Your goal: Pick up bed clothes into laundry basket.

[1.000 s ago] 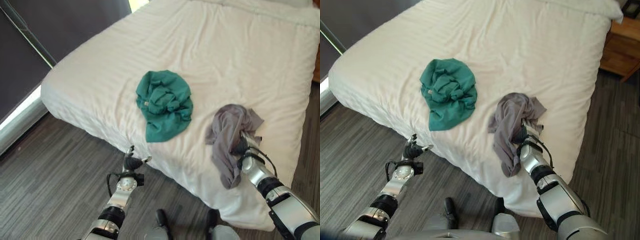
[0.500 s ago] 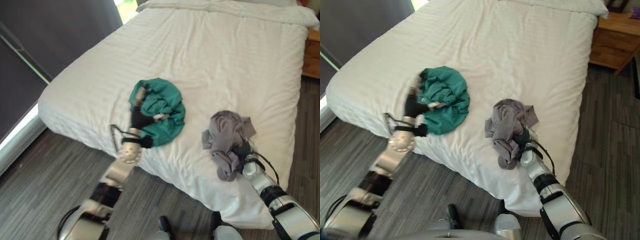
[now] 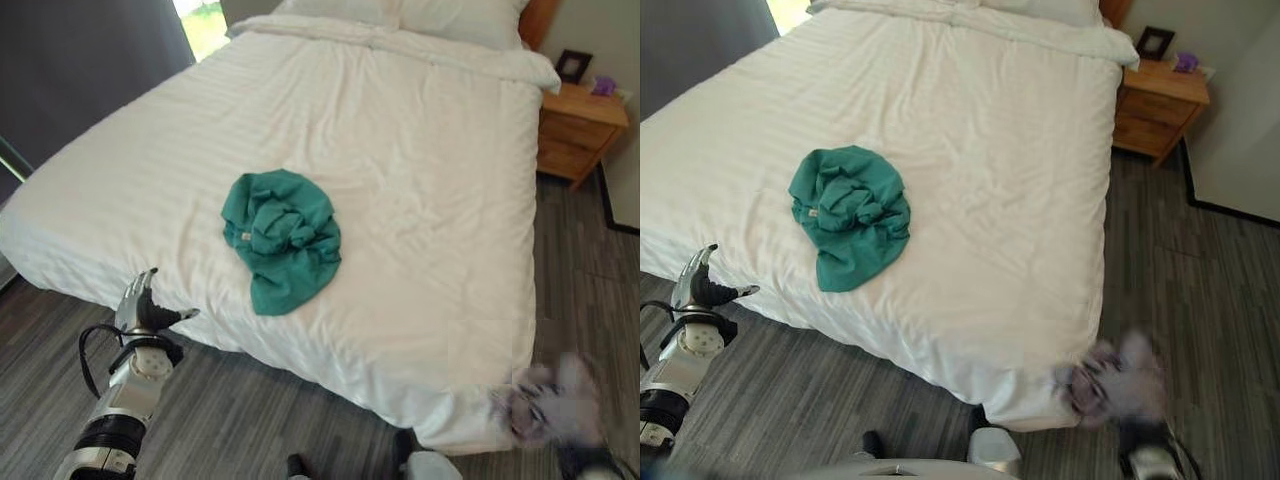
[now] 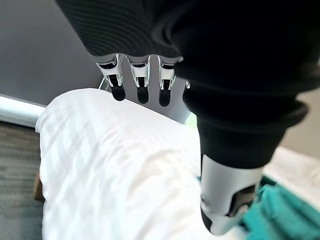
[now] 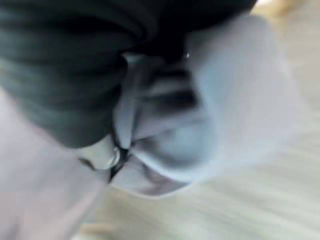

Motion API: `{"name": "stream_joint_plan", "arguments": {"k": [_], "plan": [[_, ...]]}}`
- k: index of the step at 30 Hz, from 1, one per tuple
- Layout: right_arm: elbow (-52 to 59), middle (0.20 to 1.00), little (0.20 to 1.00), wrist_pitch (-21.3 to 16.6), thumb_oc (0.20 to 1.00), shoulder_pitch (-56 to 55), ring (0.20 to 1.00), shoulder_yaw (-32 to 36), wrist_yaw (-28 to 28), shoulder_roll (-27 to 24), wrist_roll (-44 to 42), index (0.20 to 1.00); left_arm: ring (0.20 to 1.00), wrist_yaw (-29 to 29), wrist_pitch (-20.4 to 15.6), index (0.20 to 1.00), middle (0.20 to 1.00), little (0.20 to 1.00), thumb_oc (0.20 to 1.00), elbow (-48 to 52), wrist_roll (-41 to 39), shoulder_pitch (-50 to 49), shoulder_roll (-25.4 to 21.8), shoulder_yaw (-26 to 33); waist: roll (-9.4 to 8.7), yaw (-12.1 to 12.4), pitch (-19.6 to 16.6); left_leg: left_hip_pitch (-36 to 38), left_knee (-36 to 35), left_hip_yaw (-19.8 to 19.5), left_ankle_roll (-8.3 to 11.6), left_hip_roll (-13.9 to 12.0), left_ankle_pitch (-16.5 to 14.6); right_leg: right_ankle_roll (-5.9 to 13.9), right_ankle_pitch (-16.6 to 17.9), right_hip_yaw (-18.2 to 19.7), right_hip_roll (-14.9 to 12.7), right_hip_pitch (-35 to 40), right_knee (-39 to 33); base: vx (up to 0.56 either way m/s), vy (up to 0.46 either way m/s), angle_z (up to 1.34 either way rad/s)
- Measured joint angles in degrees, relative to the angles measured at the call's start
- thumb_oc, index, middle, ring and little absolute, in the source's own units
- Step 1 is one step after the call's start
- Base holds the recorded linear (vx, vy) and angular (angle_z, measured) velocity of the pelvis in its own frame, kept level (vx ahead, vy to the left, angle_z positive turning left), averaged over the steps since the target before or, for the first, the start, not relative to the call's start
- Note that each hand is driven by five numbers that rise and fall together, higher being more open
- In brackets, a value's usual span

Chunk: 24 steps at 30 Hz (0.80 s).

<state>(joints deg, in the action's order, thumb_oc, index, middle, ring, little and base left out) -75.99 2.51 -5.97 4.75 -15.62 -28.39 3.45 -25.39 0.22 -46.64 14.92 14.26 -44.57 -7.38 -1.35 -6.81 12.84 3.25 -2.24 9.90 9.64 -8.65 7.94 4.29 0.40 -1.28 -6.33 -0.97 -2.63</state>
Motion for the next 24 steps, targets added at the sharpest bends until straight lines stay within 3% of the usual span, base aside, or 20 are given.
{"name": "stream_joint_plan", "arguments": {"k": [1, 3, 4, 5, 6, 7, 8, 9, 10, 11, 13, 14, 16, 19, 21, 23, 24], "plan": [[-0.4, 0.2, 0.2, 0.1, 0.2, -1.1, 0.2, 0.0, 0.2, 0.4, 0.0, 0.2, 1.0, -0.4, -0.1, 1.0, 1.0, 1.0, 1.0, -3.6, 1.1, 2.7, -1.5, -1.2, -1.18, -0.7, 1.1, -3.9, 5.5, -3.5, 0.25, 0.9, -4.2, -1.8, 1.5, 4.0, -0.6, 0.7, -2.3, 0.11, 0.131, -0.59], [-0.3, 0.2, 0.2, 0.1, 0.2, -1.6, 0.2, -0.1, 0.2, -0.3, 0.0, 0.2, 1.0, -0.9, 0.1, 1.0, 1.0, 1.0, 1.0, -8.2, 2.4, 5.5, -4.7, -3.2, -1.48, -0.7, 1.7, -4.1, -0.8, -8.3, 1.14, 1.7, -5.7, -1.65, 2.9, 6.6, -1.4, -0.7, -3.3, 0.14, 0.167, -0.82], [0.1, 0.2, 0.2, -0.4, 0.2, -2.1, 0.2, -0.4, 0.0, -1.7, 0.0, 0.2, 1.0, -1.0, 0.5, 1.0, 1.0, 1.0, 1.0, -10.4, 4.1, 9.1, -6.5, -4.2, 0.21, -1.6, 2.5, -4.3, -3.5, -8.9, 1.1, 0.2, -5.9, -0.14, 4.0, 7.3, -0.9, -0.9, -3.4, 0.15, 0.191, -0.98], [1.3, 0.2, 0.2, -0.5, 0.2, -3.8, 0.2, -2.4, 0.4, -4.1, -0.3, 0.2, 1.0, -0.3, 1.6, 1.0, 1.0, 1.0, 1.0, -9.3, 4.2, 13.1, -7.0, -5.6, 2.05, -2.2, 2.5, -4.5, -1.7, -6.7, 0.27, -0.6, -6.8, 0.17, 3.8, 7.6, -0.6, -1.3, -3.5, 0.25, 0.346, -0.68], [1.8, 0.2, 0.2, -0.5, 0.2, -4.4, 0.2, -4.4, 1.2, -5.1, -0.3, 0.2, 1.0, 0.9, 2.6, 1.0, 1.0, 1.0, 1.0, -8.8, 4.0, 15.2, -7.0, -7.0, 2.54, -1.8, 2.4, -5.0, 0.4, -5.2, -0.47, -0.6, -7.2, 0.18, 3.8, 7.7, -0.6, -1.4, -3.5, 0.09, 0.156, -0.69], [1.4, 0.2, 0.2, -1.6, 0.2, -3.8, 0.2, -8.7, 3.9, -9.0, 0.3, 0.2, 1.0, 4.0, 2.8, 1.0, 1.0, 1.0, 1.0, -12.5, 4.8, 37.5, -10.6, -32.7, 2.98, 0.9, 2.3, -8.9, 7.1, -2.9, -3.82, 0.1, -8.5, 2.24, 3.2, 7.5, -1.7, -4.0, 1.5, 0.13, 0.222, -0.88], [3.8, 0.2, 0.2, -1.3, 0.2, -1.5, 0.2, -5.8, 2.2, -8.6, 0.1, 0.2, 1.0, 1.0, -1.3, 1.0, 1.0, 1.0, 1.0, -12.4, 6.2, 39.8, -12.1, -30.2, 2.93, 0.5, 1.0, -7.8, 5.2, -0.3, -4.05, -0.2, -8.4, 2.47, 1.7, 5.0, -1.4, -8.0, 7.1, 0.07, 0.123, -1.27], [6.2, 0.2, 0.2, -1.9, 0.2, -0.5, 0.2, -3.8, 1.9, -8.8, 0.2, 0.2, 1.0, 0.0, -3.8, 1.0, 1.0, 1.0, 1.0, -12.5, 7.1, 37.2, -12.2, -21.1, 3.57, -0.8, 0.3, -6.1, 3.9, 1.4, -3.73, -0.4, -8.6, 3.41, 0.3, 4.9, -0.9, -9.3, 11.8, 0.1, 0.188, -1.14], [7.6, 0.2, 0.2, -4.6, 0.2, -0.9, 0.2, -5.3, 1.9, -7.2, 0.3, 0.2, 1.0, 1.5, -4.2, 1.0, 1.0, 1.0, 1.0, -16.4, 7.5, 35.0, -14.8, -20.9, 2.65, -4.5, -1.5, -3.5, 1.2, 3.1, -3.73, 1.8, -8.6, 5.36, -0.9, 6.0, -2.6, -4.8, 10.3, 0.13, 0.213, -0.7], [7.4, 0.2, 0.2, -4.5, 0.2, -1.5, 0.2, -5.1, 1.8, -5.3, 0.2, 0.2, 1.0, 2.4, -3.8, 1.0, 1.0, 1.0, 1.0, -19.6, 7.6, 37.4, -15.8, -22.8, 0.85, -4.7, -2.3, -2.6, 0.7, 4.0, -3.76, 3.7, -8.6, 6.34, -2.0, 6.5, -4.0, -1.9, 6.9, 0.1, 0.158, -0.46], [5.6, 0.2, 0.2, -3.7, 0.2, -3.3, 0.2, -5.3, 1.7, -1.6, 0.0, 0.2, 1.0, 2.9, -0.9, 1.0, 1.0, 1.0, 1.0, -20.8, 7.2, 41.4, -17.0, -26.8, 1.08, -4.7, -2.6, -2.3, -0.4, 4.0, -4.09, 4.6, -7.7, 6.81, 0.3, 6.4, -5.4, 0.4, 0.6, 0.03, 0.113, -0.17], [3.3, 0.2, 0.2, -3.4, 0.2, -4.9, 0.2, -5.1, 2.1, 2.1, -0.1, 0.2, 1.0, 2.2, -0.5, 1.0, 1.0, 1.0, 1.0, -15.5, 7.8, 42.8, -17.3, -28.2, 1.32, -4.2, -2.5, -2.0, -3.1, 3.8, -5.88, 5.7, -5.7, 6.92, 1.9, 5.9, -5.7, 0.1, -0.5, 0.03, 0.136, 0.15], [0.4, 0.2, 0.2, -3.2, 0.2, -5.1, 0.2, -6.5, 1.8, 5.8, 0.0, 0.2, 1.0, -1.4, -1.0, 1.0, 1.0, 1.0, 1.0, -9.1, 8.8, 34.4, -12.5, -18.8, 1.79, -4.1, -2.8, -1.3, -3.1, 3.9, -6.02, 6.0, -5.6, 6.97, 1.8, 6.0, -5.8, 0.4, -0.4, 0.03, 0.11, -0.03], [-1.3, 0.2, 0.2, -3.4, 0.2, -3.0, 0.2, -8.0, 1.8, 8.6, -0.1, 0.2, 1.0, -2.4, 1.6, 1.0, 1.0, 1.0, 1.0, -20.5, 8.8, 28.2, -1.3, -17.9, 1.7, -5.3, -2.7, -0.2, -3.1, 4.6, -5.75, 6.0, -6.4, 7.12, 2.0, 6.9, -5.9, 0.7, -1.3, 0.01, 0.06, -0.29], [-1.2, 0.2, 0.2, -3.5, 0.2, -1.3, 0.2, -8.0, 1.7, 9.6, -0.1, 0.2, 1.0, -2.2, 1.5, 1.0, 1.0, 1.0, 1.0, -21.5, 8.9, 25.6, -0.1, -19.4, 0.41, -5.7, -1.8, -1.8, -3.2, 5.3, -5.83, 5.7, -6.2, 6.98, 2.9, 7.7, -5.5, -1.2, -1.6, 0.02, 0.047, -0.19], [-1.5, 0.2, 0.2, -2.7, 0.2, -2.3, 0.2, -7.8, 0.3, 9.1, -0.2, 0.2, 1.0, -2.0, 1.6, 1.0, 1.0, 1.0, 1.0, -21.1, 8.9, 25.6, -0.1, -19.4, -2.1, -5.8, -1.5, -2.7, -3.1, 5.6, -5.91, 5.5, -5.6, 6.92, 3.9, 7.7, -5.4, -1.7, -2.8, 0.0, 0.042, -0.09], [-1.5, 0.2, 0.2, -2.4, 0.2, -2.8, 0.2, -7.8, -0.3, 8.9, -0.4, 0.2, 1.0, -2.0, 1.7, 1.0, 1.0, 1.0, 1.0, -21.0, 8.9, 25.6, -0.1, -19.4, -2.24, -5.7, -1.5, -2.7, -3.1, 5.7, -5.91, 5.5, -5.6, 6.9, 4.0, 7.8, -5.3, -1.8, -2.8, -0.02, 0.031, -0.04]]}}
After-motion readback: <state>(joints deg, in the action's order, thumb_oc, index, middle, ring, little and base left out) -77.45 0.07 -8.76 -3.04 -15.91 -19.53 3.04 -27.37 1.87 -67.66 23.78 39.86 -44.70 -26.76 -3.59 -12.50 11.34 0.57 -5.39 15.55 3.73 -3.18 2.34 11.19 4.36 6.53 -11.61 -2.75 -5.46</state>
